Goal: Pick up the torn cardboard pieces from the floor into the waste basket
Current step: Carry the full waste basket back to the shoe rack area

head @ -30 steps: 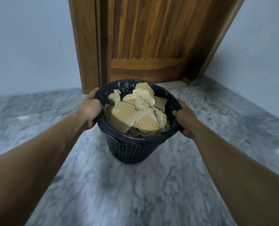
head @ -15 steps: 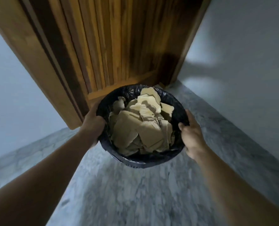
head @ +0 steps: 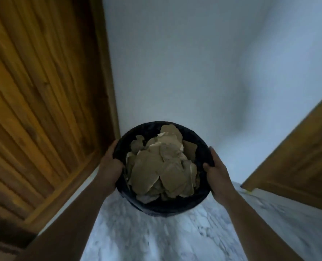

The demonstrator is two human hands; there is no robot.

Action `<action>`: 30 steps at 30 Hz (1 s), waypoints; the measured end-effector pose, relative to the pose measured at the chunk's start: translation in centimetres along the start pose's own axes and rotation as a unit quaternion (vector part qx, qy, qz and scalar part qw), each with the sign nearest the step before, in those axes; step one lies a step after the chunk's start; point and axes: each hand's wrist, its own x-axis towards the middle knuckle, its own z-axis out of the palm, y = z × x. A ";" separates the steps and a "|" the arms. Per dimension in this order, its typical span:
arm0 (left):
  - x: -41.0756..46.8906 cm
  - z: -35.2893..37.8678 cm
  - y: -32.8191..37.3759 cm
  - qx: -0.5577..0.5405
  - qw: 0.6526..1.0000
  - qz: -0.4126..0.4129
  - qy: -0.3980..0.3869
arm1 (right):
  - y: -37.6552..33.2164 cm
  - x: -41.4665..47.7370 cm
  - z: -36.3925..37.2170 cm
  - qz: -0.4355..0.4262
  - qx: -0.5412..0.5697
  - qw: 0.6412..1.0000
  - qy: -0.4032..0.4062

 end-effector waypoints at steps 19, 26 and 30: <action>-16.7 47.8 13.4 0.045 0.871 0.009 -0.489 | -3.7 -21.3 -44.6 -0.020 0.113 0.864 0.490; -29.5 67.8 12.6 0.023 0.792 -0.022 -0.610 | -4.1 -31.3 -61.8 -0.038 0.110 0.761 0.639; -36.7 78.9 11.5 0.014 0.741 -0.026 -0.671 | -3.1 -36.5 -70.2 -0.046 0.113 0.701 0.703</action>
